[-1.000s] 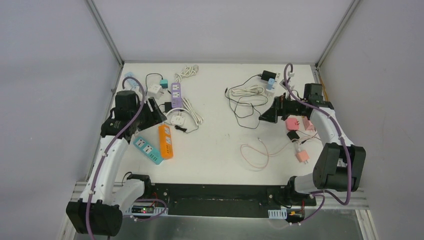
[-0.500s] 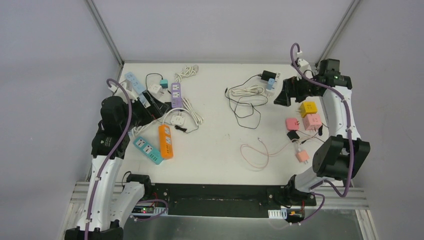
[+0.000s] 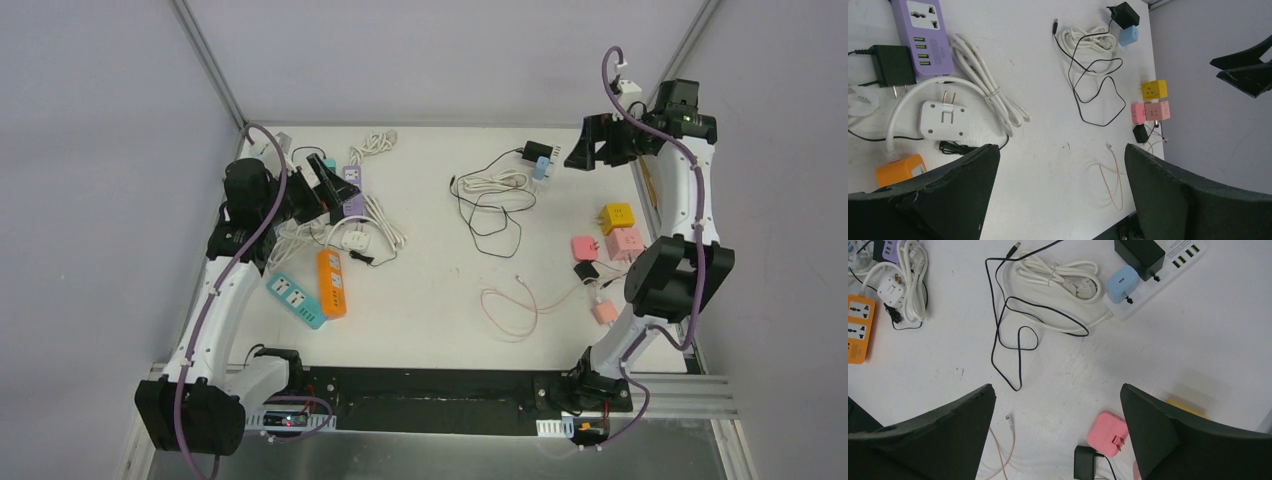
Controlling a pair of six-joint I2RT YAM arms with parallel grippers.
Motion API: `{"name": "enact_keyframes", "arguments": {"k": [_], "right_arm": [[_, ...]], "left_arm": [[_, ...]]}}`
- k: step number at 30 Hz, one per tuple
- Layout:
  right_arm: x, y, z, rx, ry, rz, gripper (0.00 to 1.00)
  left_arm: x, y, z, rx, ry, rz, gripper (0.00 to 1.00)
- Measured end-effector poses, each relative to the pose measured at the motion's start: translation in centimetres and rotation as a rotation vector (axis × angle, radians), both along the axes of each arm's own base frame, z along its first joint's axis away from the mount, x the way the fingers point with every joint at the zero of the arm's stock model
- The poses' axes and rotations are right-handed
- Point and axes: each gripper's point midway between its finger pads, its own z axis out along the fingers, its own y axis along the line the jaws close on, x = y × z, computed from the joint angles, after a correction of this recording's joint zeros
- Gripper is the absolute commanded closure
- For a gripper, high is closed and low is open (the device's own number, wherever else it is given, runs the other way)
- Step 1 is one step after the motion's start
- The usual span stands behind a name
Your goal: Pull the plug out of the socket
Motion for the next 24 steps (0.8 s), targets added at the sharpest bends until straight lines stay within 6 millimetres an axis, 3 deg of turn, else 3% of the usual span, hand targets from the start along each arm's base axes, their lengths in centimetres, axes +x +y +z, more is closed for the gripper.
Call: {"name": "enact_keyframes", "arguments": {"k": [7,12,17,21,24], "right_arm": [[3.8,-0.3,-4.2,0.021,0.099,-0.038,0.0],[5.6,1.0,-7.5,-0.036,0.161,-0.07,0.02],[8.5,3.4,-10.6,-0.15,0.188,-0.247,0.05],[11.0,5.5,-12.9,-0.231,0.174,-0.363,0.13],[12.3,5.8,-14.3,-0.266,0.167,-0.428,0.26]], "left_arm": [[3.2,-0.8,0.3,-0.027,-0.033,-0.039,0.02],[6.4,-1.5,-0.8,-0.071,-0.004,-0.06,0.03],[9.8,-2.3,-2.4,-0.104,0.039,-0.067,0.03],[10.2,-3.1,-3.2,-0.117,0.066,-0.079,0.03],[9.8,-4.0,-3.0,-0.12,0.052,-0.093,0.03]]}}
